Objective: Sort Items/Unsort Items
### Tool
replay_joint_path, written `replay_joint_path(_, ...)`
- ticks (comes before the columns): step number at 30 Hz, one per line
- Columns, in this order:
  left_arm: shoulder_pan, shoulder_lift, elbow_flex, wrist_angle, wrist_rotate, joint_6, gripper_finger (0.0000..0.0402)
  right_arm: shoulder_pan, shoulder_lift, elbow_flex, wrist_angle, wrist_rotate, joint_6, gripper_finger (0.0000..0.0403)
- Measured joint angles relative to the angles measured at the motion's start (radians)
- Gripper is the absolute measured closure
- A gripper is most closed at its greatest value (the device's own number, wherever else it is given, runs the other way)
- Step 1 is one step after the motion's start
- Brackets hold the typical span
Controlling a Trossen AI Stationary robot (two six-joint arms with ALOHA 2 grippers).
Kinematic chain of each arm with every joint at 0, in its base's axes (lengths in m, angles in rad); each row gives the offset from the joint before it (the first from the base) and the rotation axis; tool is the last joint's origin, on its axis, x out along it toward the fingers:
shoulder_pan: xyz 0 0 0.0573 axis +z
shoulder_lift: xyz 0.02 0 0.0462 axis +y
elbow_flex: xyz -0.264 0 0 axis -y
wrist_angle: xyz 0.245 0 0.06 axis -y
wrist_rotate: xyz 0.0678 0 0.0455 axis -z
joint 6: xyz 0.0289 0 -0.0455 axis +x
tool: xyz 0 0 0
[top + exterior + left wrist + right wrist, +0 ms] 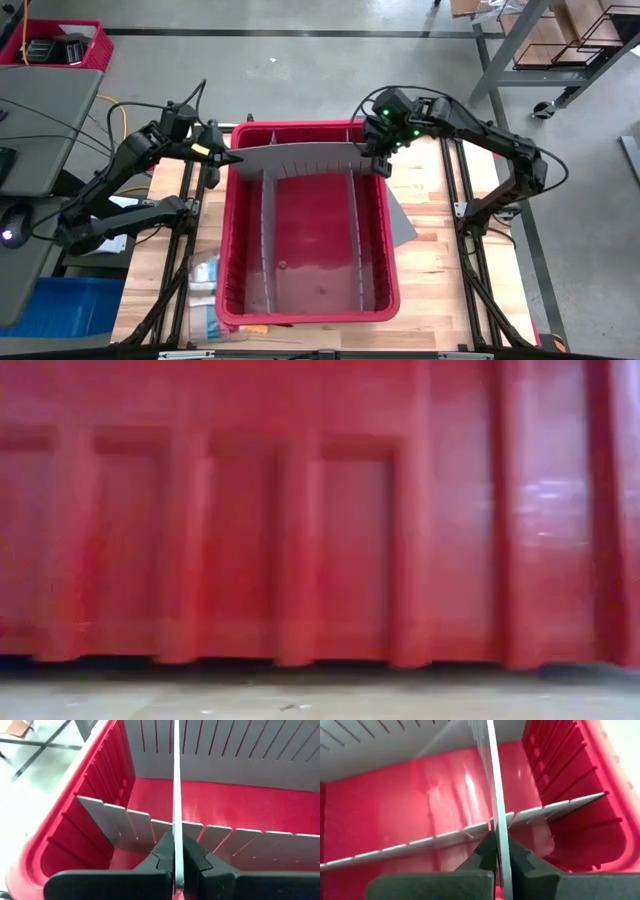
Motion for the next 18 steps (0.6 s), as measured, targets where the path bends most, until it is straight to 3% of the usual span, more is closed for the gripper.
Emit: replay_joint_path(18,0.001,0.099,0.000,0.009,-0.047,0.025,0.0400,0.048,0.093,0.003,-0.073,0.021,0.051,0.0403)
